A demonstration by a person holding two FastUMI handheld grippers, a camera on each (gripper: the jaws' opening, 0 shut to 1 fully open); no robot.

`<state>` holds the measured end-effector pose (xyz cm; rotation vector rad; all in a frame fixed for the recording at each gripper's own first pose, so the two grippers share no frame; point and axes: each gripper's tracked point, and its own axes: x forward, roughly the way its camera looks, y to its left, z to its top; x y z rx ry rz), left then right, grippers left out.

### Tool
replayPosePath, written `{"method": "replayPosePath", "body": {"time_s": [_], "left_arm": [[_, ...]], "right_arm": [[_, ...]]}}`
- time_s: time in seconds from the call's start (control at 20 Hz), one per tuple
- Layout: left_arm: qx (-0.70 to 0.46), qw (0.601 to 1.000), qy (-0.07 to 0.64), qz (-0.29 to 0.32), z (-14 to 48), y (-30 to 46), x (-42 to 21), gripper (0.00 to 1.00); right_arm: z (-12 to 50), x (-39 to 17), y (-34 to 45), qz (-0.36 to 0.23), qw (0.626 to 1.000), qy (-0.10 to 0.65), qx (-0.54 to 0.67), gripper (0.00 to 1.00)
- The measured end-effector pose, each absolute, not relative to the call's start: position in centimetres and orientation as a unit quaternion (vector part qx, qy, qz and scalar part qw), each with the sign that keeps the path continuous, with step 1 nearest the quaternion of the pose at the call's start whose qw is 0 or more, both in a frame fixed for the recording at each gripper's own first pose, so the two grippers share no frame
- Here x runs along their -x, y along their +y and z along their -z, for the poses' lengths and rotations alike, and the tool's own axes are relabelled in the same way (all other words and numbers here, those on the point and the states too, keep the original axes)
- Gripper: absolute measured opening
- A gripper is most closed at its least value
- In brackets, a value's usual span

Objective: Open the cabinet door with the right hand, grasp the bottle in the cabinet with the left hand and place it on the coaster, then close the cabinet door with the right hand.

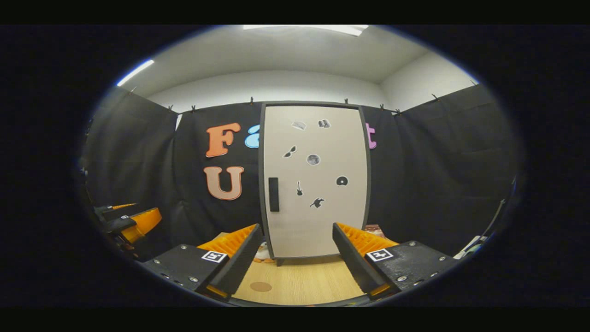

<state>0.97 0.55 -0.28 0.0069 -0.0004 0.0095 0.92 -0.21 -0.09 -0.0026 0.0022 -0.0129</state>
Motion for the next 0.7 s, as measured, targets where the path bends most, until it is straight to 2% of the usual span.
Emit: {"method": "replayPosePath", "body": {"time_s": [0.3, 0.35, 0.4, 0.45, 0.5, 0.55, 0.6, 0.65, 0.7], "left_arm": [[-0.002, 1.0, -0.002, -0.002, 0.4, 1.0, -1.9, 0.92], [-0.001, 1.0, -0.001, -0.002, 0.5, 1.4, -2.1, 0.97], [-0.001, 1.0, 0.0, 0.0, 0.6, 1.6, -2.3, 0.92], [0.0, 1.0, 0.0, 0.002, 0.6, 1.8, -2.4, 0.97], [0.001, 1.0, 0.0, 0.005, 0.7, 2.1, -2.7, 0.92], [0.003, 1.0, 0.0, 0.008, 0.8, 2.6, -3.0, 0.92], [0.004, 1.0, 0.0, 0.011, 0.9, 3.0, -3.2, 0.97], [0.005, 1.0, 0.002, 0.015, 1.2, 3.3, -3.5, 0.97], [0.007, 1.0, 0.005, 0.021, 1.5, 3.6, -3.7, 0.92]], "right_arm": [[0.3, -1.9, 0.5, 0.01, 1.0, 0.004, 0.001, 0.94], [0.2, -2.2, 0.7, 0.011, 1.0, 0.003, 0.0, 0.94], [0.1, -2.5, 0.9, 0.012, 1.0, 0.002, -0.002, 0.95], [0.2, -2.8, 1.4, 0.012, 1.0, 0.002, -0.004, 0.94], [0.2, -3.1, 1.8, 0.013, 1.0, 0.004, -0.006, 0.95], [0.2, -3.5, 2.2, 0.015, 1.0, 0.003, -0.006, 0.95], [0.1, -3.9, 2.7, 0.017, 1.0, 0.001, -0.003, 0.94], [0.1, -4.3, 3.2, 0.019, 1.0, 0.0, 0.001, 0.94], [0.0, -4.8, 3.6, 0.02, 1.0, -0.002, 0.006, 0.94]]}}
